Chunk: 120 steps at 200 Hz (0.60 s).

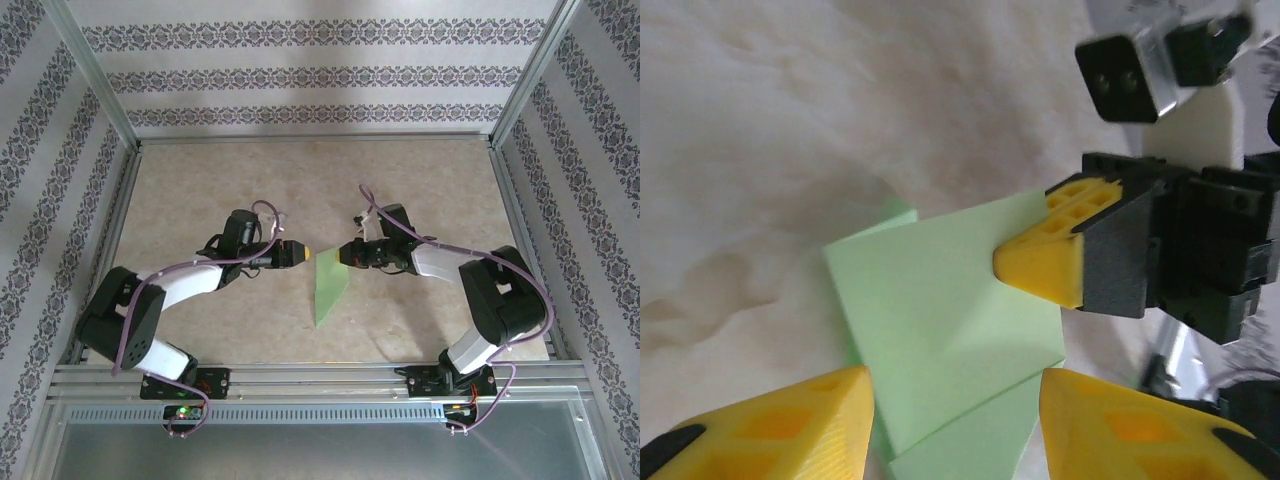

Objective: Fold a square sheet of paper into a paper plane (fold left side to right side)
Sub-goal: Fold the wing for the fifth time at the center of the table.

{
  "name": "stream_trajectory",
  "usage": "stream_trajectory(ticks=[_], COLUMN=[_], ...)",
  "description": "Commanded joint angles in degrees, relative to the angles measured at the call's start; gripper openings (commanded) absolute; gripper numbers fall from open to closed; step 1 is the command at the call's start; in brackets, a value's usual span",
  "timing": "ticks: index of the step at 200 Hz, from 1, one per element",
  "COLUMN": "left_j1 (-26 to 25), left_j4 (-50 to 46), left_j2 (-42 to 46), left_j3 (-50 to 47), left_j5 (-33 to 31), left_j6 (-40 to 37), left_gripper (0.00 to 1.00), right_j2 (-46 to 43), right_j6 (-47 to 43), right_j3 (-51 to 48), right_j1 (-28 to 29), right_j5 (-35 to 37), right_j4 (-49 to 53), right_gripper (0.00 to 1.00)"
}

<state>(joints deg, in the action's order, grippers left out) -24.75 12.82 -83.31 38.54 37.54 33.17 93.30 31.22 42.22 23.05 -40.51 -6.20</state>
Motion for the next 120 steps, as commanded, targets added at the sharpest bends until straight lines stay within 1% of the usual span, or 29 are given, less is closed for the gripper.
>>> stream_trajectory(ticks=[1,24,48,72,87,103,120], left_j1=[-2.32,-8.94,-17.59,-27.0,-31.84,-35.11,-36.86], left_j4=[-13.59,-20.67,-27.64,-31.98,-34.29,-35.79,-36.86], left_j2=[6.36,9.73,8.97,4.29,0.09,-4.68,-9.37], left_j3=[3.52,5.85,8.78,12.52,15.59,18.76,21.72], left_j5=[-12.81,-21.18,-29.63,-36.97,-40.59,-42.3,-42.64], left_j6=[-8.14,-10.23,-11.81,-13.23,-14.06,-14.87,-15.81], left_gripper=[0.48,0.48,0.48,0.48,0.5,0.52,0.54], right_j2=[0.58,0.09,-0.22,0.03,0.13,0.42,0.89], right_j6=[3.99,7.45,10.15,11.01,11.81,12.92,13.48], right_j3=[1.62,2.46,3.88,5.61,6.03,6.3,6.56], right_j1=[0.33,-0.65,-1.51,-1.76,-2.33,-3.08,-3.6], right_j5=[5.11,6.62,7.29,7.11,7.03,7.01,6.7], right_j4=[1.04,4.4,8.91,12.08,12.83,12.87,12.83], right_gripper=[0.0,0.0,0.0,0.0,0.0,0.0,0.0])
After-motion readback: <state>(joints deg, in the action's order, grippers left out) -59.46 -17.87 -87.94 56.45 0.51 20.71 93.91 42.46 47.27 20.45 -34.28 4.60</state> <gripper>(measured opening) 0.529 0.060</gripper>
